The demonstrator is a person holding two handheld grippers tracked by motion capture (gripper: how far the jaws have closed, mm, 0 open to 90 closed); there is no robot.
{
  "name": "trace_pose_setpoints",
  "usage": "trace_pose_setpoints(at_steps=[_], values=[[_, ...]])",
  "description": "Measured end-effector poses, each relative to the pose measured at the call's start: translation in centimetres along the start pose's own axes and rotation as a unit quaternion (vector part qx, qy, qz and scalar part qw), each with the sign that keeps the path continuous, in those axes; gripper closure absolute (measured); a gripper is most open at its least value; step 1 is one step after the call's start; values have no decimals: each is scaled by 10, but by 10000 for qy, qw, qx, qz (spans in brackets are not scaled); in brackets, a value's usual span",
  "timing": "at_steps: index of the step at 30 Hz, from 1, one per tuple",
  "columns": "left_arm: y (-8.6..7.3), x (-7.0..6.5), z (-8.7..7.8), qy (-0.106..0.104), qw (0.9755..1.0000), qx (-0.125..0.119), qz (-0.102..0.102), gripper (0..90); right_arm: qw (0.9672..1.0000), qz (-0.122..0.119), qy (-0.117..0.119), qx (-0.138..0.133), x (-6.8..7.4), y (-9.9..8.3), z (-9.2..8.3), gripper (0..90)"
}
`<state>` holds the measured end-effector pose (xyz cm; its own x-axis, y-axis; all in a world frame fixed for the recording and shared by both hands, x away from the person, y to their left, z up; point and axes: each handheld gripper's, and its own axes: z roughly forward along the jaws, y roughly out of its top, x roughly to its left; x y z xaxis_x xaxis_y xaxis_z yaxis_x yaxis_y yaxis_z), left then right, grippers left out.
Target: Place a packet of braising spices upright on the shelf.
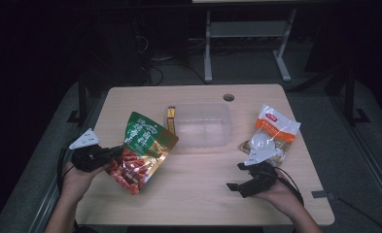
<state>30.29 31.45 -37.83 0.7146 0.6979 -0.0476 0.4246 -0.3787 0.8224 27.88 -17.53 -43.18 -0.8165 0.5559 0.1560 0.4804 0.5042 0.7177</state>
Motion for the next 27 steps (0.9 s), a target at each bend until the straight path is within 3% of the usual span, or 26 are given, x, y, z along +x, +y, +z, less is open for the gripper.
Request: trace_pose_setpoints(at_steps=[5,12,22,27], values=[[9,-23,16,-328,9990,66,287,900,9999,74,55,-80,-1,1,-2,182],[19,-50,36,-746,9949,190,648,900,9992,213,291,-162,-5,3,-6,246],[30,-68,54,-1053,9892,296,974,900,9978,175,457,-443,-10,18,-13,288],[32,-75,63,-1200,9847,451,1183,899,9959,72,645,-632,-9,37,-14,305]])
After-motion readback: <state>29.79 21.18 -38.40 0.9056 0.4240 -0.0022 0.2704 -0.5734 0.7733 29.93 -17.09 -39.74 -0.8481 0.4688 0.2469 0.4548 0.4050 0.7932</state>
